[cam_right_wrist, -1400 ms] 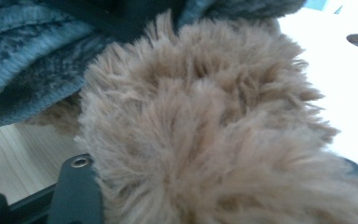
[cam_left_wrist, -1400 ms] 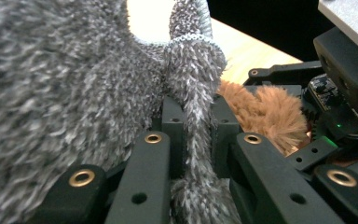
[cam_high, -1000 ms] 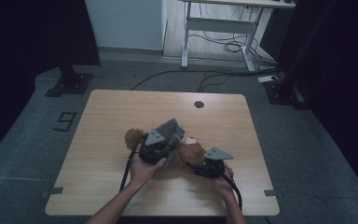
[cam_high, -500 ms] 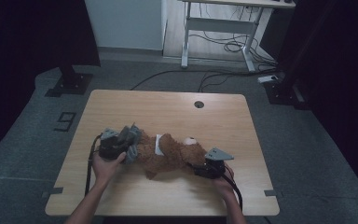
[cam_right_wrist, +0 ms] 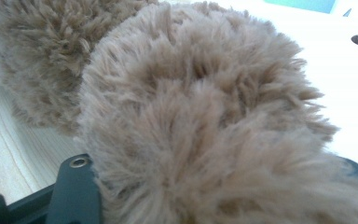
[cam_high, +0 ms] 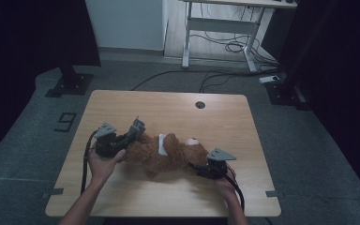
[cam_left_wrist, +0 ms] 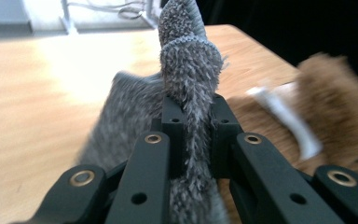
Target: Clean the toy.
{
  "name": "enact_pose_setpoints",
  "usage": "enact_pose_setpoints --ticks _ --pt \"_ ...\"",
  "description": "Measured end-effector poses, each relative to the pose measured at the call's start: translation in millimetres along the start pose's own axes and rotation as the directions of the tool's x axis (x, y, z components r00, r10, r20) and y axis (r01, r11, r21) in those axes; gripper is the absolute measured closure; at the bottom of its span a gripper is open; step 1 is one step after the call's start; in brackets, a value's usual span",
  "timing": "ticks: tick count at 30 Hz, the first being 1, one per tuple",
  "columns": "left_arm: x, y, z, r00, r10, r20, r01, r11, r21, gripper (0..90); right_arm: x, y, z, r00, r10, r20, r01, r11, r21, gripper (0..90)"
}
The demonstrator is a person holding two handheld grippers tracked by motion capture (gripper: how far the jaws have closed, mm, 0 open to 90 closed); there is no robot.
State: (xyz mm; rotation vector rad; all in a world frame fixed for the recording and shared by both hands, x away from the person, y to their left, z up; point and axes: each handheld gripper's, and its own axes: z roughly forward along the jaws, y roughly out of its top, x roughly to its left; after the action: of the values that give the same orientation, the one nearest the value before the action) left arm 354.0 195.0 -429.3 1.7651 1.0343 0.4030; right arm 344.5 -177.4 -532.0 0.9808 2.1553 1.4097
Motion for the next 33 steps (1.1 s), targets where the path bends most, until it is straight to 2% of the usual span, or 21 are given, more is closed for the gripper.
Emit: enact_pose_setpoints --ticks 3,6,7,8,11,14,16,20,23,25,27,28,29,30,31,32,33 --pt "-17.6 13.0 1.5 0.9989 0.030 0.037 -0.030 0.9995 -0.012 79.9 -0.1 0.1 0.2 1.0000 0.001 0.002 -0.001 1.000 0.000 36.2" --pt "-36.6 20.2 6.3 0.9939 0.024 0.108 -0.022 0.9996 -0.019 79.6 0.1 0.5 0.6 1.0000 0.004 0.007 -0.004 1.000 0.001 36.1" --pt "-45.3 20.4 10.5 0.9894 0.023 0.143 -0.022 0.9997 -0.013 79.5 0.2 0.7 0.8 0.9999 0.005 0.009 -0.005 1.000 0.003 36.1" --pt "-55.8 20.6 15.4 0.9845 0.040 0.171 -0.040 0.9992 -0.002 79.5 0.5 0.9 1.1 0.9999 0.005 0.011 -0.005 1.000 0.003 36.2" --pt "-86.8 22.3 29.2 0.9717 0.100 0.214 -0.102 0.9948 0.001 79.5 1.5 0.9 1.2 0.9999 -0.004 0.016 0.004 1.000 0.003 36.1" --pt "-111.9 25.7 44.8 0.9602 0.154 0.233 -0.160 0.9871 0.005 79.3 2.1 0.7 0.8 0.9998 -0.003 0.019 0.003 1.000 0.005 36.1" --pt "-124.2 25.0 59.9 0.9551 0.163 0.247 -0.176 0.9839 0.031 78.9 2.1 0.8 0.6 0.9998 -0.008 0.018 0.008 1.000 0.007 36.1" --pt "-141.7 15.6 93.5 0.9509 0.175 0.256 -0.207 0.9730 0.103 78.4 2.2 0.7 0.6 0.9998 -0.011 0.017 0.011 1.000 0.007 35.9" --pt "-144.2 11.4 103.6 0.9538 0.169 0.249 -0.201 0.9733 0.111 78.6 1.3 -0.3 0.9 0.9999 0.003 0.016 -0.003 1.000 0.011 35.8" --pt "-141.4 10.3 102.5 0.9577 0.193 0.214 -0.218 0.9708 0.101 78.9 0.3 -1.3 0.8 0.9999 0.008 0.013 -0.008 1.000 0.007 35.8" --pt "-133.1 9.2 98.6 0.9656 0.191 0.176 -0.210 0.9729 0.096 79.0 0.9 -1.4 0.9 0.9999 0.004 0.012 -0.004 1.000 0.005 35.8" --pt "-133.1 9.2 98.6 0.9656 0.191 0.176 -0.210 0.9729 0.096 78.9 1.2 -1.3 0.7 0.9999 0.000 0.012 0.000 1.000 0.007 35.8" --pt "-117.2 7.0 93.5 0.9772 0.155 0.145 -0.171 0.9800 0.102 78.9 1.3 -1.4 0.5 0.9999 -0.003 0.012 0.003 1.000 0.007 35.8" --pt "-106.8 4.9 91.1 0.9827 0.119 0.143 -0.135 0.9843 0.113 79.0 1.5 -1.7 0.3 0.9999 -0.002 0.011 0.002 1.000 0.007 35.7" --pt "-96.7 2.2 88.7 0.9867 0.077 0.143 -0.096 0.9876 0.124 78.9 1.1 -1.9 0.2 1.0000 -0.003 0.009 0.003 1.000 0.006 35.6" --pt "-88.1 -1.4 86.9 0.9882 0.050 0.145 -0.069 0.9883 0.135 79.0 0.9 -2.2 0.1 1.0000 0.001 0.008 -0.001 1.000 0.004 35.6" --pt "-81.2 -5.4 85.2 0.9867 0.024 0.161 -0.047 0.9892 0.139 79.0 0.7 -2.1 0.1 1.0000 0.005 0.008 -0.005 1.000 0.004 35.5"
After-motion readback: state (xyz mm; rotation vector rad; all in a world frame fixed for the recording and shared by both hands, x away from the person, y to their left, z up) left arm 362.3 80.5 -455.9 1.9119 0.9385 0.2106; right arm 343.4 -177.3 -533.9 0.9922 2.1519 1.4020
